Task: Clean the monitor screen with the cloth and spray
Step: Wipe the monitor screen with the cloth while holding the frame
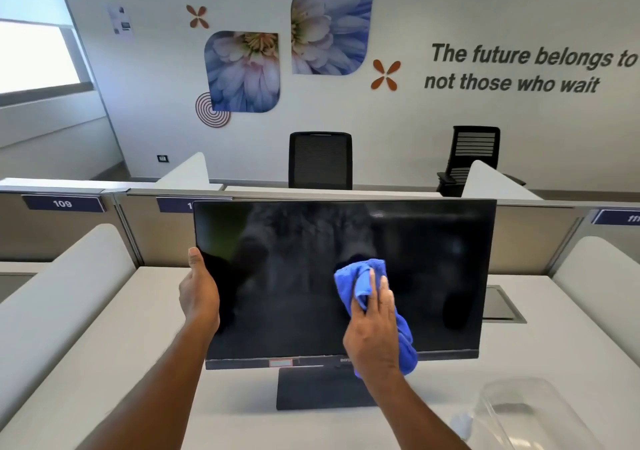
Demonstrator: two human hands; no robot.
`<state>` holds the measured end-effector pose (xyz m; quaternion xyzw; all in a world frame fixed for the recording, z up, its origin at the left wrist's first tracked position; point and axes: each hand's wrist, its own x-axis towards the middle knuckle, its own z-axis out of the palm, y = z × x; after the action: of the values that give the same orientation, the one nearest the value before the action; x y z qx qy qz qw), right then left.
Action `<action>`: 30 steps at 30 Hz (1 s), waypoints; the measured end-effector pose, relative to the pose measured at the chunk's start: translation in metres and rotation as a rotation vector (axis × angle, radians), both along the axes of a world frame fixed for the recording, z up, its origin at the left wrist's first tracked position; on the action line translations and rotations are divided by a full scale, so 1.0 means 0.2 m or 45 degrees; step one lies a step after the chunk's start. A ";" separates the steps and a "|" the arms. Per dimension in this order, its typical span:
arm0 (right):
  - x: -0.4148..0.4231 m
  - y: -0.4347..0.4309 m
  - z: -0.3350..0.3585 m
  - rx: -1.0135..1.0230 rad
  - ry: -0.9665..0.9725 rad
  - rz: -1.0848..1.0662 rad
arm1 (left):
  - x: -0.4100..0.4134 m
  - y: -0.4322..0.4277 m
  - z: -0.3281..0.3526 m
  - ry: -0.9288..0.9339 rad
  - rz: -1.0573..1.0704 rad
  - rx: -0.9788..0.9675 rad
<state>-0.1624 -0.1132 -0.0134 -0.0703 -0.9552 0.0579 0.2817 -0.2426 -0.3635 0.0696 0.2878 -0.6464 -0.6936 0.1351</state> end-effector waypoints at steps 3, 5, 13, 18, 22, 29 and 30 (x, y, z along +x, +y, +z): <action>0.02 0.17 0.03 -0.112 -0.102 -0.219 | 0.00 0.00 0.00 -0.003 0.007 0.023; 0.03 0.29 0.03 -0.178 -0.124 -0.335 | 0.00 0.00 0.00 -0.005 0.007 0.028; 0.05 0.35 0.04 -0.334 0.085 -0.471 | 0.02 0.00 0.01 -0.023 -0.002 0.046; 0.03 0.24 -0.08 -0.039 0.043 -0.147 | 0.03 0.01 0.01 -0.002 0.010 0.072; 0.05 0.31 -0.04 -0.052 0.164 -0.148 | 0.02 0.03 0.02 0.000 0.033 0.053; 0.05 0.65 0.04 -0.506 0.227 -0.533 | 0.00 0.04 0.00 0.002 0.078 0.079; 0.05 0.67 0.06 -0.528 0.249 -0.532 | 0.00 0.04 0.00 0.005 0.077 0.080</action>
<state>-0.1516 0.0217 -0.0018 -0.3151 -0.8562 0.1991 0.3578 -0.2426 -0.3550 0.0699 0.3098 -0.6152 -0.7097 0.1481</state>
